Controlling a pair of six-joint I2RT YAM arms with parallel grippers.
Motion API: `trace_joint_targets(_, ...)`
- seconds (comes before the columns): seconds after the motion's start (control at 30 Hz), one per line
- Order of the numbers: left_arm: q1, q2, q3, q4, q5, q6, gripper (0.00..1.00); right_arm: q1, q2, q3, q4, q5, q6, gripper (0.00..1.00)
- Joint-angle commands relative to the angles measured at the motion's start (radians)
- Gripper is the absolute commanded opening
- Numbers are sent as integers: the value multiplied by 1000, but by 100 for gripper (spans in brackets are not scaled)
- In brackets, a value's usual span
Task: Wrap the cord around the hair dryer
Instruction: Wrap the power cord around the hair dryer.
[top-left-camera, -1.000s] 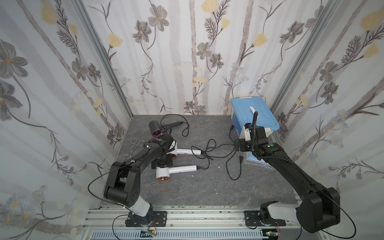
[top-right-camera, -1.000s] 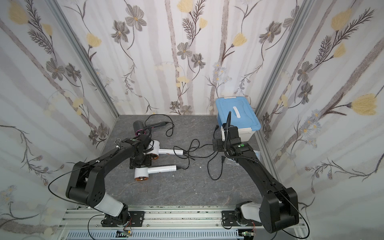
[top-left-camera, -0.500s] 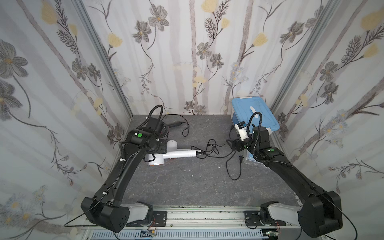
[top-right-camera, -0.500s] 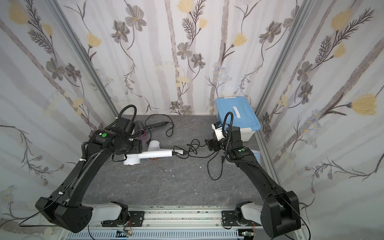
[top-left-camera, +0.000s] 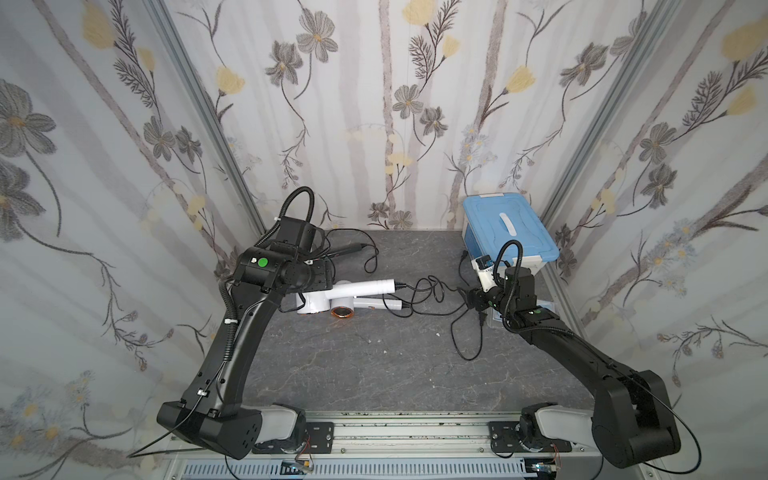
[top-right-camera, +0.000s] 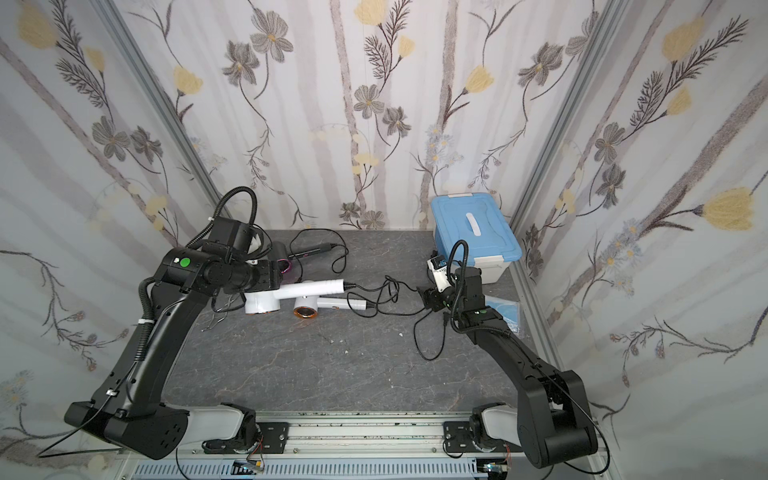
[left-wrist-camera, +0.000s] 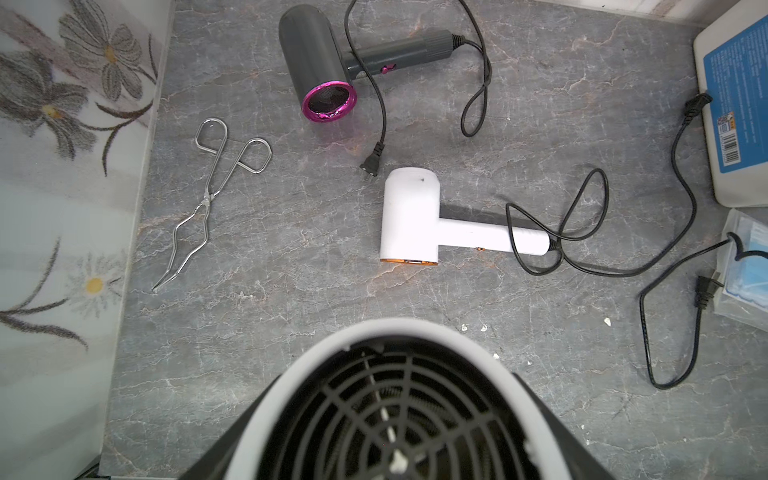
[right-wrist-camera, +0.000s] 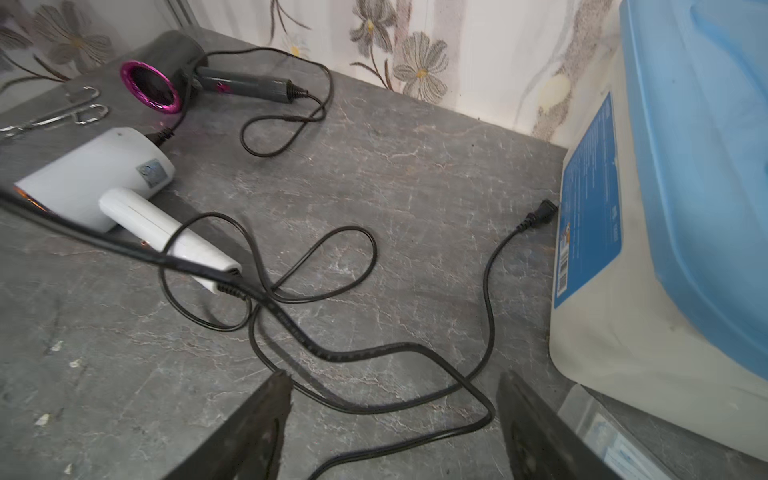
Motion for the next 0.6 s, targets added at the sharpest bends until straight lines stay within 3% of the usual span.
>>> trace_joint_targets(0.0, 3, 2, 5, 29, 19, 17, 0, 7, 37, 6, 53, 52, -13, 80)
trace_joint_targets(0.4, 18, -11, 14, 29, 40, 28, 0, 21, 220, 170, -25, 40, -64, 86)
trace_joint_targets(0.57, 40, 4, 22, 19, 3, 27, 0, 17, 127, 132, -71, 153, -28, 87)
